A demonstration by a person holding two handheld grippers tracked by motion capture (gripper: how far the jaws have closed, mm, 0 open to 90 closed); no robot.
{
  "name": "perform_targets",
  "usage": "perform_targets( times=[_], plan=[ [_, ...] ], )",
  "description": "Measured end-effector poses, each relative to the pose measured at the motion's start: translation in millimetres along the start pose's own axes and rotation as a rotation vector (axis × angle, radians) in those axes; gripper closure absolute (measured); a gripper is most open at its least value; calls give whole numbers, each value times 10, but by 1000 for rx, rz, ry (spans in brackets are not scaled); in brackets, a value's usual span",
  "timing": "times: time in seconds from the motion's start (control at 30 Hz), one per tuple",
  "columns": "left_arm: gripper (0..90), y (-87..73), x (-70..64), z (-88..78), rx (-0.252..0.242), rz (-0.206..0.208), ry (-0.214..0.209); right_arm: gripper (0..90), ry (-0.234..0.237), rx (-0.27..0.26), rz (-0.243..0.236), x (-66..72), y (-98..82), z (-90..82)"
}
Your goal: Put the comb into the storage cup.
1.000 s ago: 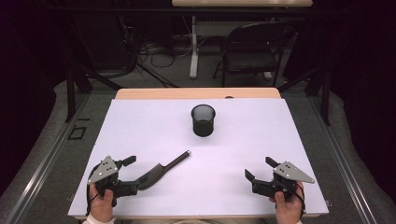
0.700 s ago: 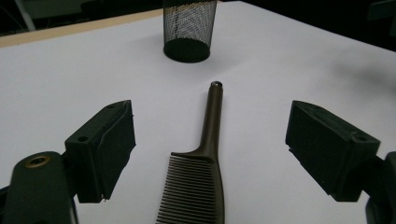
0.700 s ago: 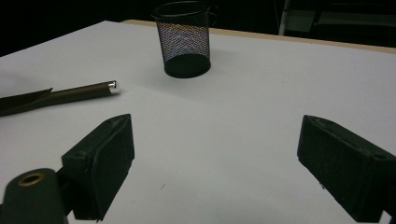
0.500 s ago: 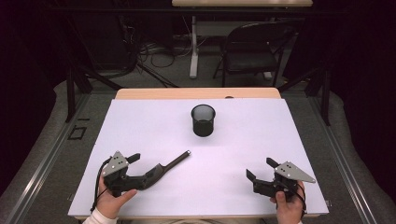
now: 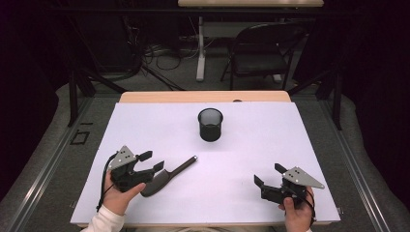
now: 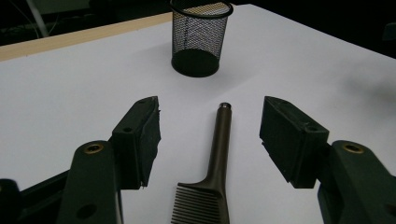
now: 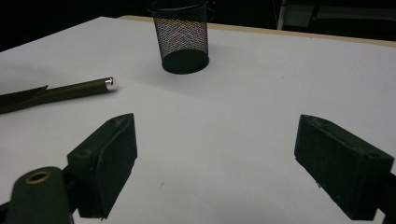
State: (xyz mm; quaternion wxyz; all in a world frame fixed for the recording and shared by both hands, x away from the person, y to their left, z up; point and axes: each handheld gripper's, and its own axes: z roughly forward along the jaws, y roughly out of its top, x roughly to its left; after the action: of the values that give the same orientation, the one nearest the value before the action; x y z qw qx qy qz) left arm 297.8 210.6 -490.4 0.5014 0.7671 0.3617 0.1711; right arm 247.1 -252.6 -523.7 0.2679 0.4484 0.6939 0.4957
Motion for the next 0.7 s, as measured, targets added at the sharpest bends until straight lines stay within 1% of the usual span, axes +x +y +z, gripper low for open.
perform_targets(
  times=[0.1,0.2,0.23,0.27,0.3,0.33,0.37,0.47,0.5,0.57,0.63,0.67,0.7],
  plan=[
    [390,39,8,17,5,-11,-12,138,2,3,2,-4,0,-3],
    [397,83,9,33,-2,-19,2,140,4,1,4,-4,-2,1],
    [408,109,19,43,-3,-32,-5,140,5,1,4,-4,-3,5],
    [409,109,19,43,-3,-32,-5,140,5,1,4,-4,-3,5],
    [409,133,27,53,-1,-51,-8,141,8,4,3,-2,-4,8],
    [409,133,27,53,-1,-51,-8,141,10,8,3,-2,-4,8],
    [409,143,34,58,-5,-43,-7,142,11,8,3,0,-4,9],
    [418,172,45,64,-7,-51,13,142,11,15,0,0,-4,5],
    [428,201,57,67,0,-58,21,142,10,12,-3,-5,-6,10],
    [433,213,63,68,-1,-62,19,142,12,9,-4,-6,-7,14],
    [437,248,77,85,-2,-81,24,143,14,9,1,-4,-9,17],
    [436,248,77,85,-2,-81,24,143,14,9,1,-4,-9,17],
    [436,262,85,103,-4,-90,29,143,14,12,-1,-2,-8,15]
  ],
)
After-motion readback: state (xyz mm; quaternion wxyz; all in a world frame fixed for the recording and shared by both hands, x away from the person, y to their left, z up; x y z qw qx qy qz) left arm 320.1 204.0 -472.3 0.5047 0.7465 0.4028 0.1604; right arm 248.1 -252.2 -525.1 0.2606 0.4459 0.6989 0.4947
